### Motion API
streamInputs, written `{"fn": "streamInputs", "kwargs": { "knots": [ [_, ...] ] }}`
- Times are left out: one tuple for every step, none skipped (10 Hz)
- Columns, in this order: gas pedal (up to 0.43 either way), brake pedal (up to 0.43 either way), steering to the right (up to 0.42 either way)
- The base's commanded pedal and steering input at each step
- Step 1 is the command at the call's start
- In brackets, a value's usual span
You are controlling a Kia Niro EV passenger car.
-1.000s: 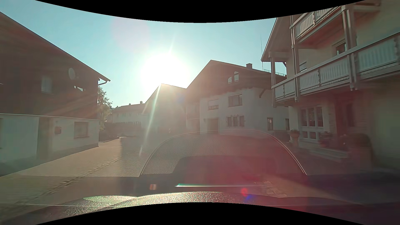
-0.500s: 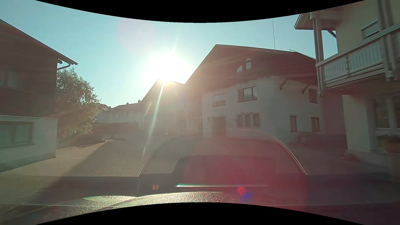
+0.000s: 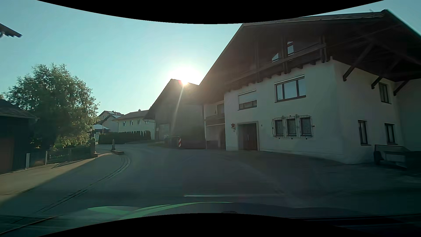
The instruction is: Follow the waypoints while adhering to traffic rules and regulations
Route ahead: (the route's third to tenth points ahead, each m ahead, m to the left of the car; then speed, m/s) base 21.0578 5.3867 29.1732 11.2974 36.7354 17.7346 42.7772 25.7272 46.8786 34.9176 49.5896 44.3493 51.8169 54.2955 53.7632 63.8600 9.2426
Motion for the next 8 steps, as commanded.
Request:
{"fn": "streamInputs", "kwargs": {
  "knots": [
    [0.020,0.000,-0.061],
    [0.000,0.000,-0.065],
    [0.000,0.000,-0.070],
    [0.008,0.000,-0.073],
    [0.008,0.000,-0.076],
    [0.008,0.000,-0.079],
    [0.028,0.000,-0.085],
    [0.028,0.000,-0.091]
  ]
}}
